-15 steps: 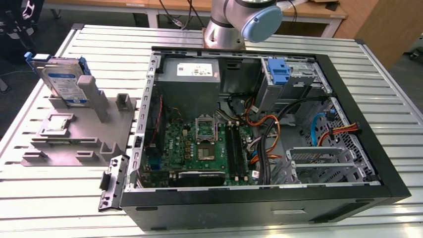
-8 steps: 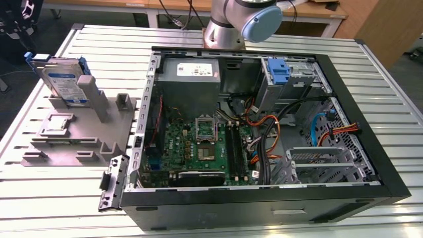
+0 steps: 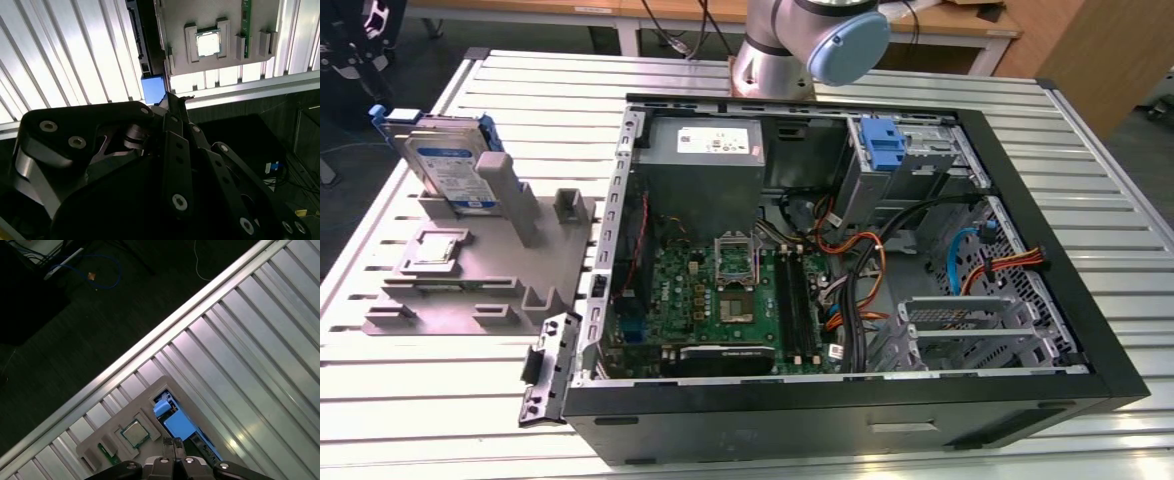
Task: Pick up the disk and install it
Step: 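Pick up the disk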
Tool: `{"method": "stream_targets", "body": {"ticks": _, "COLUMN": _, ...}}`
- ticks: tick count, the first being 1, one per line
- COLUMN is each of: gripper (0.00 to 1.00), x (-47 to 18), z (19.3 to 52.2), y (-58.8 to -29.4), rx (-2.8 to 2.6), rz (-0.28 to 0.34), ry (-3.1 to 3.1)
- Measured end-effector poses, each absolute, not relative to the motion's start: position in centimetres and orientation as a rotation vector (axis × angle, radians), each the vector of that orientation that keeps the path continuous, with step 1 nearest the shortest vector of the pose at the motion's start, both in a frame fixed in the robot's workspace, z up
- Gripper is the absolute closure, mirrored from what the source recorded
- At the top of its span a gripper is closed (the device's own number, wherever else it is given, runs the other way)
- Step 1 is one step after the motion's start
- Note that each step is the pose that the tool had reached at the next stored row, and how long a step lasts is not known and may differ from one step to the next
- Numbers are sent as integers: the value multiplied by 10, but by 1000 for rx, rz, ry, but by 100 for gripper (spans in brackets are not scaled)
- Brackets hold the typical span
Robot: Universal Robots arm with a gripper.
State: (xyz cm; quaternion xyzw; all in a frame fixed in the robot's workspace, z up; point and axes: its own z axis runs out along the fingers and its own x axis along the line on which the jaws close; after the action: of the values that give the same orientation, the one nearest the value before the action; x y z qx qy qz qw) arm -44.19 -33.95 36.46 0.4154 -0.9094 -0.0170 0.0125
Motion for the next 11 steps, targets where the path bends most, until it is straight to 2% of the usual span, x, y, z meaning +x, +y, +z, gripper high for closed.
{"method": "stream_targets", "body": {"ticks": 11, "gripper": 90, "x": -442, "z": 365, "y": -339, "rx": 1311, "rz": -53, "ry": -2826}}
